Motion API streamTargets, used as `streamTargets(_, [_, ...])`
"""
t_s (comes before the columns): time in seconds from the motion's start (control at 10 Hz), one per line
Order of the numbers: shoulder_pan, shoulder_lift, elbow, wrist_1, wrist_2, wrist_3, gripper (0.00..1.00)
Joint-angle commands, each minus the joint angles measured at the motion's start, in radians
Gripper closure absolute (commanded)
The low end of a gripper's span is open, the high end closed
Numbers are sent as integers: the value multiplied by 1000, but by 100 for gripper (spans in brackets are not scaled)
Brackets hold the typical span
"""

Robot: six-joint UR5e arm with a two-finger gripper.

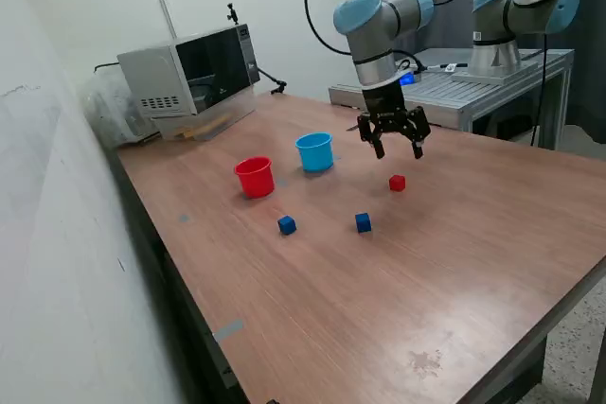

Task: Place red objects in the red bin, and blue objects in the blue bin.

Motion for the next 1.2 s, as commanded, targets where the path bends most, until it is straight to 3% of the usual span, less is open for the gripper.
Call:
streamTargets(0.0, [18,70,-14,-47,2,40,0])
streamTargets(0.5, [-37,92,-40,-72,-65,41,0])
streamTargets(1.1, [-2,81,-10,-68,-66,42,0])
